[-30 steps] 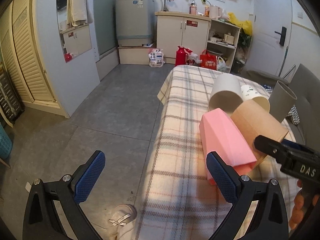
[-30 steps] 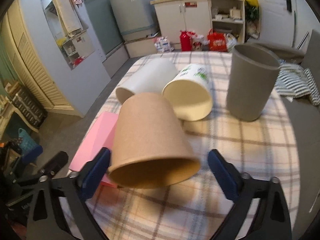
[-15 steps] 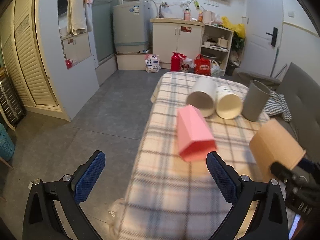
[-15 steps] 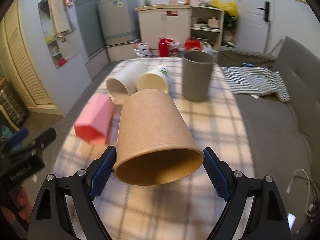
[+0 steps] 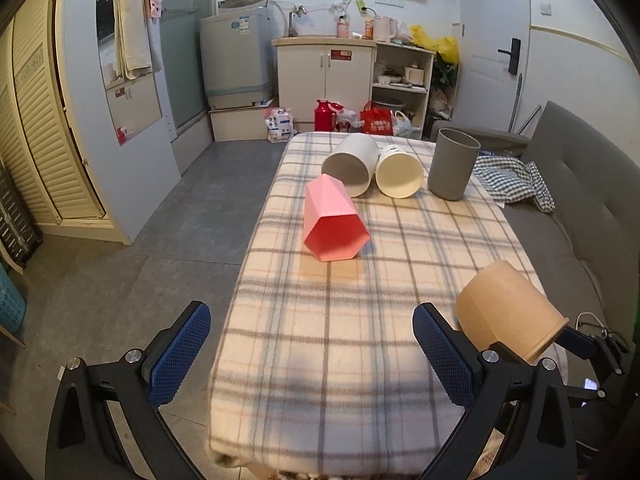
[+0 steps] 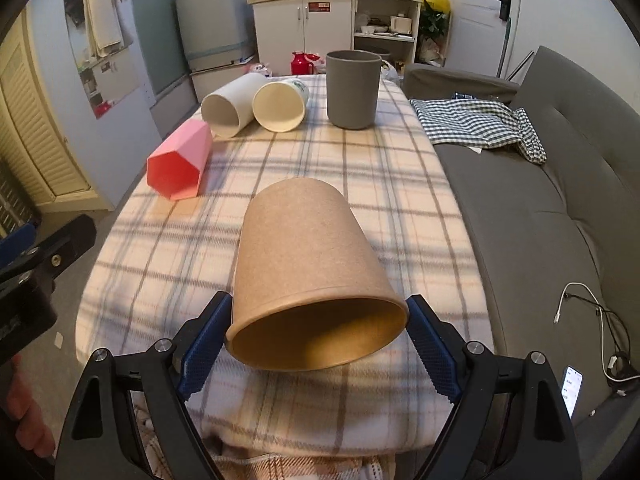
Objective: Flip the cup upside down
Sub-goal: 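Carry the tan cup toward the left tool and pass it over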
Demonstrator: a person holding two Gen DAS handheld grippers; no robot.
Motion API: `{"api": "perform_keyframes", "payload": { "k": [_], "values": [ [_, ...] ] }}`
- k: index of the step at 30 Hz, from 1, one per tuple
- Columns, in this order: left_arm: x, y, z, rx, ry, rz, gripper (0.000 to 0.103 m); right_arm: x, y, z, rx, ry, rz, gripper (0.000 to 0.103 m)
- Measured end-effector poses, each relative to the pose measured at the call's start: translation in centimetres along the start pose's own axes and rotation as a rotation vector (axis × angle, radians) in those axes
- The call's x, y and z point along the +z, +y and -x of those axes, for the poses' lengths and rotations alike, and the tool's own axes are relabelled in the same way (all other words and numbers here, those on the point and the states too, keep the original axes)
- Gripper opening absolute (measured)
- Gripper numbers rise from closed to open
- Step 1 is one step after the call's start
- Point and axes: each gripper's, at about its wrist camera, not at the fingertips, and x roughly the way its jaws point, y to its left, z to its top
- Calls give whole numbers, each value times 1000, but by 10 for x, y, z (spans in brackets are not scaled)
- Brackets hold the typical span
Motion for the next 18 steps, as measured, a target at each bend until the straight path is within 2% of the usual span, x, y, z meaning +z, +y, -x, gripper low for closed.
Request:
{"api": "perform_keyframes", "payload": {
  "k": [13,15,18],
  "values": [
    [-3,-13,-1,-2,59,-16,103,-5,-11,-7,42,49,-51,91],
    [0,-18,-1,-7,66,-27,103,-6,-14,-9,54,68,-63,93],
    [6,-25,1,2,72,-55,103,-6,-19,1,77,46,-63,101]
  ]
}}
